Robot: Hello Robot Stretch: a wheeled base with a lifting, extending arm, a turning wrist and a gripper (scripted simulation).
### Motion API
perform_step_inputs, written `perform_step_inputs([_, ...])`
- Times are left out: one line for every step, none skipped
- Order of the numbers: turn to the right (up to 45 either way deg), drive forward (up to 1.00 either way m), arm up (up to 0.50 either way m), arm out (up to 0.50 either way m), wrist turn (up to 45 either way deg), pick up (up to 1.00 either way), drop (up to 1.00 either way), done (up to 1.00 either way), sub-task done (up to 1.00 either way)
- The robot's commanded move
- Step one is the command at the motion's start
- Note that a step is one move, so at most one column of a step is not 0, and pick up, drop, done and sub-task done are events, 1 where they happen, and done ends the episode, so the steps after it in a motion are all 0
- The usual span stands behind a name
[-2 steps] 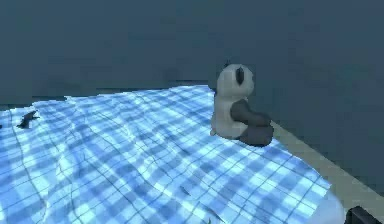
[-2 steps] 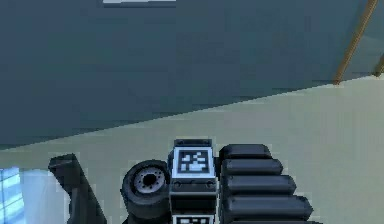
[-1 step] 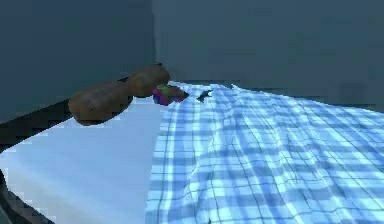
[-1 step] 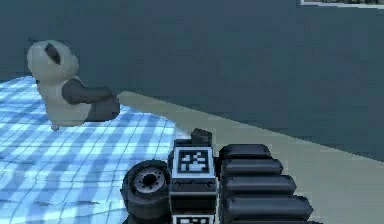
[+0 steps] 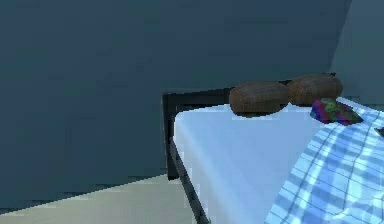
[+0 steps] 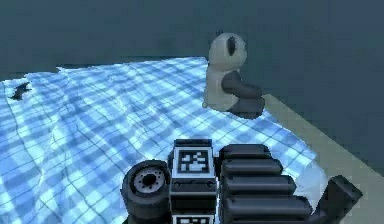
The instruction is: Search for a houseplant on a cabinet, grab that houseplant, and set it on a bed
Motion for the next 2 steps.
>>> perform_step_inputs([-6.0, 0.0, 0.0, 0.0, 0.0, 0.0, 0.0, 0.0, 0.0])
perform_step_inputs([0.0, 0.2, 0.0, 0.0, 0.0, 0.0, 0.0, 0.0, 0.0])
